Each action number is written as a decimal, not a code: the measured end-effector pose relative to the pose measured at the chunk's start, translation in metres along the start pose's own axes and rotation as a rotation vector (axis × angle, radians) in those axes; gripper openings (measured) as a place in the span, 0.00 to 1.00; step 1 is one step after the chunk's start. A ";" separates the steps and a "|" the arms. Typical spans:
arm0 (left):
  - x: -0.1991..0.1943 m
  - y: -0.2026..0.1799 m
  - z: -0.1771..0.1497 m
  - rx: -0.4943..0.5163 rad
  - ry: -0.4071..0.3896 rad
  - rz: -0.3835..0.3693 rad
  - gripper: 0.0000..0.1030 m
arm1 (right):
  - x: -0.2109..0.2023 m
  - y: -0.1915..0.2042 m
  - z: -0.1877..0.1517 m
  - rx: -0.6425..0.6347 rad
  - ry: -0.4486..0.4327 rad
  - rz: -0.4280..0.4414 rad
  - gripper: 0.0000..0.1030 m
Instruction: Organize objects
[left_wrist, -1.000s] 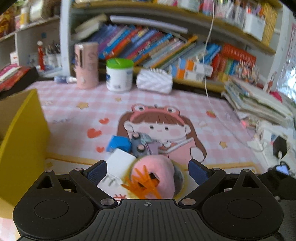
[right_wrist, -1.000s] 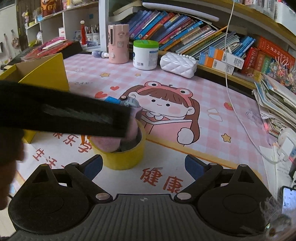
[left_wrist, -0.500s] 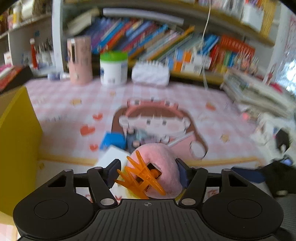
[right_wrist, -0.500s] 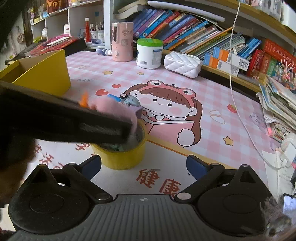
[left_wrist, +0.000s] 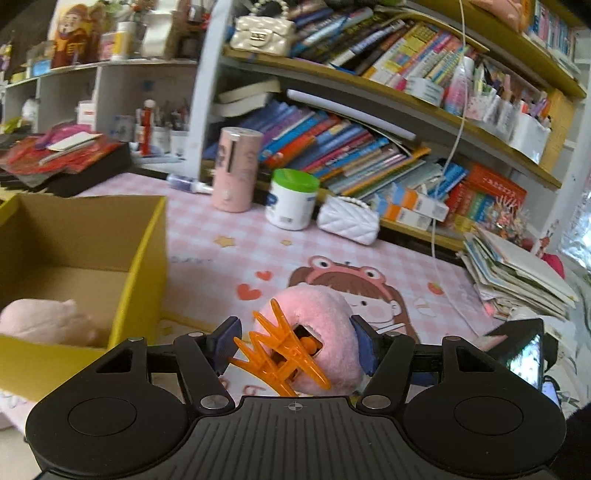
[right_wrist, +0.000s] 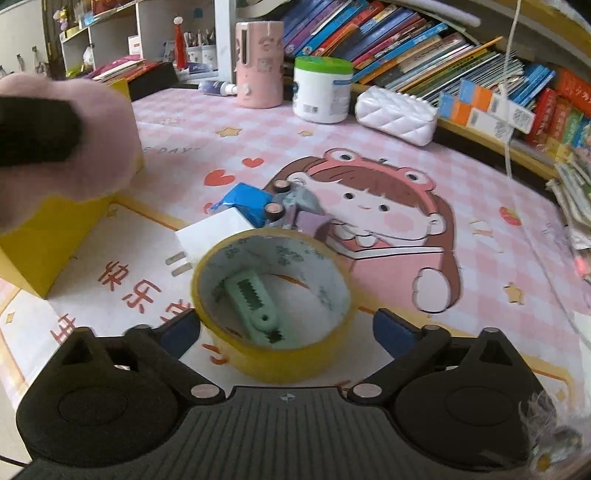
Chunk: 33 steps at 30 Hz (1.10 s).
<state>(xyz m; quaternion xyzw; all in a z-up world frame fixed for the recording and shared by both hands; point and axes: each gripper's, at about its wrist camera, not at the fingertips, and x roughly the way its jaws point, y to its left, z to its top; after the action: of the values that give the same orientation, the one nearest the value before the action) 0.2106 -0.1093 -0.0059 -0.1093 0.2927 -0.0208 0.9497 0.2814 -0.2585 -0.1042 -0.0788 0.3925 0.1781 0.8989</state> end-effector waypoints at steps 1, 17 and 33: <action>-0.004 0.001 -0.001 0.000 -0.004 0.005 0.61 | 0.001 0.001 0.000 0.000 0.001 0.015 0.83; -0.038 0.013 -0.013 -0.004 -0.058 -0.025 0.61 | -0.078 0.027 0.000 0.027 -0.122 0.012 0.82; -0.089 0.069 -0.037 -0.059 -0.082 -0.031 0.61 | -0.128 0.097 -0.016 0.018 -0.163 -0.007 0.82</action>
<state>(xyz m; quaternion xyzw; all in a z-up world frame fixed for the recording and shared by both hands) 0.1148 -0.0402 -0.0017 -0.1427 0.2524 -0.0222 0.9568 0.1529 -0.2068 -0.0211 -0.0572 0.3194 0.1773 0.9291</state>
